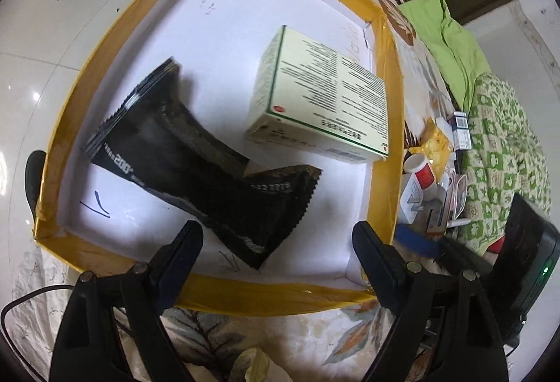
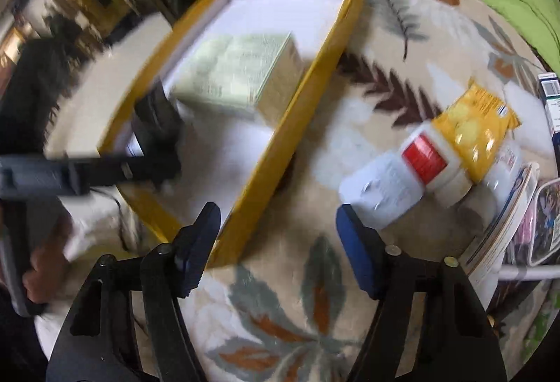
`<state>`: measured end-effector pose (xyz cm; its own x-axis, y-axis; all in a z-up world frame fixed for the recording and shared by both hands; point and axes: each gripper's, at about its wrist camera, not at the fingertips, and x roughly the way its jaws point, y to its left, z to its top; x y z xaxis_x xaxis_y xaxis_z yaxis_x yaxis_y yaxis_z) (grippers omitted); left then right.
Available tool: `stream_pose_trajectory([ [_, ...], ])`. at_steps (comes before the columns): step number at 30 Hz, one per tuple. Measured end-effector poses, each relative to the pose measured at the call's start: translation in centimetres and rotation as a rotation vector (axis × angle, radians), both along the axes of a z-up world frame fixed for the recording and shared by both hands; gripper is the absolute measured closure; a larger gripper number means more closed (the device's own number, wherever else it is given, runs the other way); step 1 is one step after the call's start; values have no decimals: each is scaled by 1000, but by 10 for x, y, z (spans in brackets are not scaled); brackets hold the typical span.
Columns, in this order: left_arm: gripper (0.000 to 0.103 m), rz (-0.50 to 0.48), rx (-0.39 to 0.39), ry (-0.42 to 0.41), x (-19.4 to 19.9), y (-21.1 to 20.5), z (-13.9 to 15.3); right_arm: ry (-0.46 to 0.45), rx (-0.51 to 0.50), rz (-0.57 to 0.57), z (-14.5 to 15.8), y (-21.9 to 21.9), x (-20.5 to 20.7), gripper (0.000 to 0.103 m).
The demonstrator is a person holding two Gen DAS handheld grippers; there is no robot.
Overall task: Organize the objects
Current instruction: 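Withdraw both open tools from the tray back toward the item pile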
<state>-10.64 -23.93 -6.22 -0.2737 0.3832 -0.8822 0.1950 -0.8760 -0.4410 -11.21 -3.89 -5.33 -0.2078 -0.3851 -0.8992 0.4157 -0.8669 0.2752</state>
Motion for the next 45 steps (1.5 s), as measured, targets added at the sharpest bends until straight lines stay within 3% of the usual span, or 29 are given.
stream_pose_trajectory([
  [10, 16, 29, -14, 16, 0, -2, 4, -40, 35, -80, -15, -15, -19, 66],
  [11, 16, 27, -27, 20, 1, -1, 5, -70, 17, -82, -19, -14, -23, 80],
  [12, 16, 24, -36, 24, 1, 0, 7, -93, -4, -90, -21, -12, -22, 84],
  [22, 16, -35, -130, 55, 17, 34, 36, -140, 14, -71, -20, 10, 35, 85],
  [26, 16, -19, -205, 142, 30, 49, 56, -105, -32, -60, -15, 14, 39, 78],
  [28, 16, 17, -198, 207, 41, 53, 67, -66, -61, -82, -7, 21, 47, 53],
  [29, 16, 31, -190, 225, 44, 55, 70, -44, -73, -71, -1, 24, 52, 32],
  [33, 16, 82, -184, 271, 59, 74, 77, 55, -51, -5, 18, 33, 75, 31],
  [38, 16, -5, -362, 329, 73, 129, 81, 155, -11, -68, 27, 72, 96, 31],
  [41, 16, -72, -411, 345, 74, 162, 80, 170, 39, -123, 22, 106, 101, 31],
  [43, 16, -97, -407, 336, 70, 182, 76, 157, 33, -159, 18, 136, 99, 31],
  [45, 16, -115, -354, 344, 68, 198, 74, 142, 13, -206, 16, 165, 102, 31],
])
